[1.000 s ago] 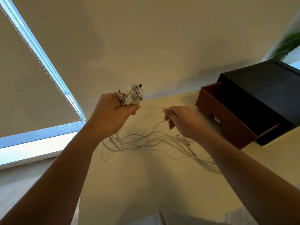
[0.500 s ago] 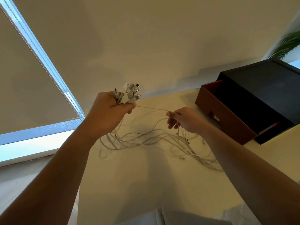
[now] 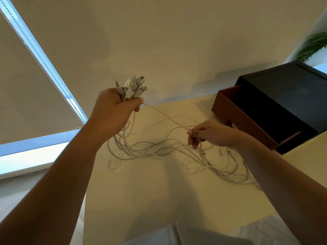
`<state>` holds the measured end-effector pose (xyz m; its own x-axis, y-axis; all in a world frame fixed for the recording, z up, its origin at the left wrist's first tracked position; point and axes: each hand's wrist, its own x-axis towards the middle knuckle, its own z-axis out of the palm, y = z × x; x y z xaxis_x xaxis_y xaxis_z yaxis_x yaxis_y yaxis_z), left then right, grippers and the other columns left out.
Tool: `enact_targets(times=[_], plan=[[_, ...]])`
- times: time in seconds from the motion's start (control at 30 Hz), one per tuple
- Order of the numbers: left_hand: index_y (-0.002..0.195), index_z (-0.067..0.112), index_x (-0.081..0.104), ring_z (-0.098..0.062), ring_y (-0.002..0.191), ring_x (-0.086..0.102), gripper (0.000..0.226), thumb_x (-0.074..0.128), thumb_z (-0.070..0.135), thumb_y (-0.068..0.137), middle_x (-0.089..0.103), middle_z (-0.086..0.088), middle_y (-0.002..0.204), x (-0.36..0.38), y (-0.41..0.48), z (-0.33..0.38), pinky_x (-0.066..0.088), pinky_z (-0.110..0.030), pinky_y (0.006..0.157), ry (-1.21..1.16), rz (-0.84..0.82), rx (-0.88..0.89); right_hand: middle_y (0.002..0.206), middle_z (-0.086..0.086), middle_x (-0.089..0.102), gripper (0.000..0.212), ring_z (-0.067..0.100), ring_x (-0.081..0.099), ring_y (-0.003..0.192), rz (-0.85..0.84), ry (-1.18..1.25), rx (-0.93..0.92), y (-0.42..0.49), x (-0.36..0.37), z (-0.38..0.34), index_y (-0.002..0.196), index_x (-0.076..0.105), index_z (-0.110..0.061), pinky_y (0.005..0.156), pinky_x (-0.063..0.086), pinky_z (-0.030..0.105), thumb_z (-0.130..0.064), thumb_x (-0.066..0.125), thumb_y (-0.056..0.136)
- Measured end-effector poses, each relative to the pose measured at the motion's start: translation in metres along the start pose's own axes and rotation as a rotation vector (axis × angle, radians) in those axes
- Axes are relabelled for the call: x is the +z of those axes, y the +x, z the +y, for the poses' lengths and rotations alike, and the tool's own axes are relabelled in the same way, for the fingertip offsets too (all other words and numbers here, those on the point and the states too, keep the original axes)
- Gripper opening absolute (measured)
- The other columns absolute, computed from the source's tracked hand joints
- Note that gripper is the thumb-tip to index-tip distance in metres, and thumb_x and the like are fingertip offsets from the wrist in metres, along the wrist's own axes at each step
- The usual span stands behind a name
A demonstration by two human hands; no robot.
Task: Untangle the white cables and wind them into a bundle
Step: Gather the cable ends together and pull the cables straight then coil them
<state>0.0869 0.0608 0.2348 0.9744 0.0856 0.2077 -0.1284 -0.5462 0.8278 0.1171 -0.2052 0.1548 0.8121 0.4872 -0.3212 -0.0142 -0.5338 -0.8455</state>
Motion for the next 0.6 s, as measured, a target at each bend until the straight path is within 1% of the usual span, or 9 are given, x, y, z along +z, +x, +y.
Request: enact_targets(times=[0.07,0.1,0.17,0.23,0.27,0.33,0.4,0.53,0.6], plan=[[0.052,0.015,0.054,-0.006,0.038,0.039,0.035,0.065,0.018,0.085,0.037,0.008,0.039,0.003,-0.001,0.003,0.029,-0.010,0.042,-0.007,-0.028,0.021,0.078,0.012,0.072,0.041,0.007,0.060,0.066,-0.001,-0.077,0.056,0.003,0.004,-0.002,0.083,0.074,-0.004,0.068,0.042,0.015,-0.038,0.054,0.093],[0.052,0.016,0.054,-0.006,0.041,0.040,0.035,0.065,0.019,0.086,0.039,0.008,0.041,0.005,-0.002,0.004,0.029,-0.010,0.044,-0.007,-0.038,0.031,0.078,0.009,0.073,0.040,0.006,0.060,0.066,-0.008,-0.108,0.081,0.005,0.005,-0.003,0.083,0.074,-0.006,0.068,0.043,0.014,-0.039,0.055,0.093],[0.052,0.016,0.054,-0.007,0.042,0.040,0.036,0.065,0.020,0.086,0.039,0.008,0.042,0.006,-0.002,0.005,0.029,-0.011,0.044,-0.006,-0.043,0.035,0.079,0.004,0.074,0.036,0.006,0.061,0.071,-0.073,-0.147,0.124,0.006,0.008,-0.002,0.084,0.076,-0.010,0.076,0.047,0.019,-0.039,0.056,0.092],[0.053,0.015,0.054,-0.007,0.037,0.036,0.035,0.064,0.020,0.086,0.035,0.009,0.035,0.004,0.000,0.005,0.027,-0.012,0.041,-0.015,-0.039,0.022,0.079,0.000,0.074,0.031,0.007,0.062,0.075,-0.170,-0.172,0.146,0.006,0.014,0.000,0.085,0.076,-0.014,0.082,0.049,0.027,-0.039,0.058,0.092],[0.054,0.015,0.054,-0.007,0.036,0.034,0.035,0.063,0.021,0.087,0.034,0.009,0.034,0.003,0.001,0.004,0.027,-0.012,0.041,-0.018,-0.038,0.021,0.079,-0.001,0.074,0.030,0.006,0.061,0.074,-0.200,-0.181,0.153,0.006,0.017,0.001,0.085,0.076,-0.015,0.077,0.049,0.024,-0.039,0.059,0.091],[0.054,0.015,0.054,-0.007,0.037,0.035,0.035,0.063,0.021,0.087,0.034,0.009,0.035,0.004,-0.001,0.004,0.030,-0.014,0.045,-0.009,-0.049,0.028,0.078,-0.003,0.072,0.030,0.003,0.058,0.069,-0.208,-0.175,0.174,0.006,0.022,0.001,0.085,0.075,-0.016,0.060,0.043,0.010,-0.040,0.058,0.092],[0.054,0.014,0.054,-0.007,0.037,0.036,0.035,0.063,0.021,0.087,0.035,0.009,0.035,0.007,-0.004,0.005,0.030,-0.013,0.045,-0.012,-0.067,0.031,0.074,-0.005,0.071,0.031,0.000,0.056,0.063,-0.188,-0.162,0.200,0.008,0.024,0.002,0.083,0.074,-0.016,0.051,0.038,0.006,-0.040,0.058,0.092],[0.055,0.014,0.053,-0.007,0.034,0.033,0.034,0.063,0.020,0.087,0.033,0.009,0.034,0.006,-0.002,0.006,0.027,-0.012,0.039,-0.054,-0.045,0.012,0.071,-0.008,0.071,0.028,0.002,0.052,0.061,-0.212,-0.247,0.257,0.010,0.023,0.010,0.083,0.075,-0.015,0.056,0.040,0.015,-0.040,0.063,0.089],[0.055,0.016,0.053,-0.006,0.035,0.033,0.034,0.063,0.022,0.087,0.034,0.010,0.035,0.003,0.000,0.006,0.028,-0.012,0.040,-0.051,-0.032,0.010,0.071,-0.003,0.070,0.025,0.004,0.053,0.058,-0.203,-0.174,0.277,0.009,0.023,0.017,0.082,0.075,-0.012,0.057,0.044,0.017,-0.034,0.065,0.089]])
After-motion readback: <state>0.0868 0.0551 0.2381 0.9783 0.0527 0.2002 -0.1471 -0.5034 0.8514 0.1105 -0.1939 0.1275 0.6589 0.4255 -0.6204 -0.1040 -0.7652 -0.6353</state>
